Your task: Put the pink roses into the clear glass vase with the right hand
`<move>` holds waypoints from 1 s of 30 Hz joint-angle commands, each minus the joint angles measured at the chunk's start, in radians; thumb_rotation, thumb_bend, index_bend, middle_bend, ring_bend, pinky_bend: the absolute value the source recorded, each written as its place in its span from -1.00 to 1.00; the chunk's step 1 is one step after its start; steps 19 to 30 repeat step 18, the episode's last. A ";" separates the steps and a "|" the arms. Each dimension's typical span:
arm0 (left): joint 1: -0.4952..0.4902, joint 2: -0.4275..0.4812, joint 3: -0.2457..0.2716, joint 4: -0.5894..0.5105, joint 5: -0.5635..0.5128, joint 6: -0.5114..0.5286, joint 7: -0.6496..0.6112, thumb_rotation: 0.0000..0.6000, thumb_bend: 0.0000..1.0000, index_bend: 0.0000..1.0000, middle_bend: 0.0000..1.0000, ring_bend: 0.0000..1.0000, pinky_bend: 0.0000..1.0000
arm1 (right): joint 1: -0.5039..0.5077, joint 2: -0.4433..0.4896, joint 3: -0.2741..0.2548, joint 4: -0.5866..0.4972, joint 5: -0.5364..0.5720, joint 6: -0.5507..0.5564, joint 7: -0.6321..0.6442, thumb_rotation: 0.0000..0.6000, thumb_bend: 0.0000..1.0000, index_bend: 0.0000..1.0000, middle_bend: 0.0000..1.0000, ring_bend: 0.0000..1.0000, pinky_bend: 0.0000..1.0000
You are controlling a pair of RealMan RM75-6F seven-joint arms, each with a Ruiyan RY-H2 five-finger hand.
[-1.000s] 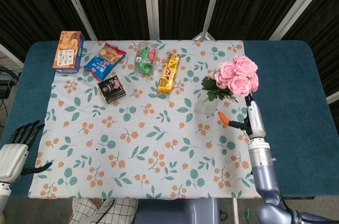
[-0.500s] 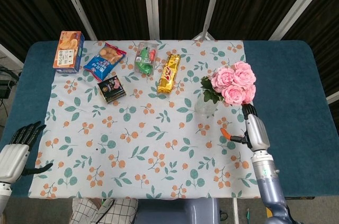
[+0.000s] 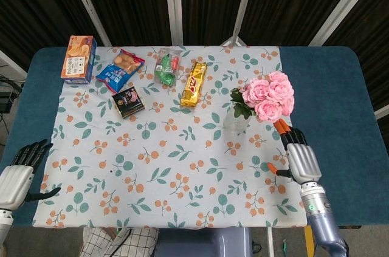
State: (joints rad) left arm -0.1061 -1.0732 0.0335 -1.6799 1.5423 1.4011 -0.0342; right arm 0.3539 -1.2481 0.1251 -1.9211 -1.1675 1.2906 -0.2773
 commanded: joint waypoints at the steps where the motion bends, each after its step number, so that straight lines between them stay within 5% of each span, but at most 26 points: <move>1: 0.001 0.000 0.001 0.001 0.004 0.003 0.003 1.00 -1.00 -1.00 -1.00 -1.00 -1.00 | -0.031 0.029 -0.046 0.046 -0.067 0.037 -0.036 1.00 -0.43 -1.00 -1.00 -1.00 -1.00; 8: 0.010 -0.009 -0.002 0.021 0.023 0.038 0.031 1.00 -1.00 -1.00 -1.00 -1.00 -1.00 | -0.128 0.088 -0.167 0.155 -0.260 0.175 -0.170 1.00 -0.43 -1.00 -1.00 -1.00 -1.00; 12: 0.017 -0.017 -0.005 0.039 0.025 0.055 0.042 1.00 -1.00 -1.00 -1.00 -1.00 -1.00 | -0.199 0.120 -0.200 0.175 -0.310 0.258 -0.116 1.00 -0.43 -1.00 -1.00 -1.00 -1.00; 18: 0.029 -0.021 -0.009 0.053 0.023 0.078 0.057 1.00 -1.00 -1.00 -1.00 -1.00 -1.00 | -0.263 0.147 -0.203 0.228 -0.350 0.346 -0.003 1.00 -0.43 -1.00 -1.00 -1.00 -1.00; 30: 0.029 -0.021 -0.009 0.053 0.023 0.078 0.057 1.00 -1.00 -1.00 -1.00 -1.00 -1.00 | -0.263 0.147 -0.203 0.228 -0.350 0.346 -0.003 1.00 -0.43 -1.00 -1.00 -1.00 -1.00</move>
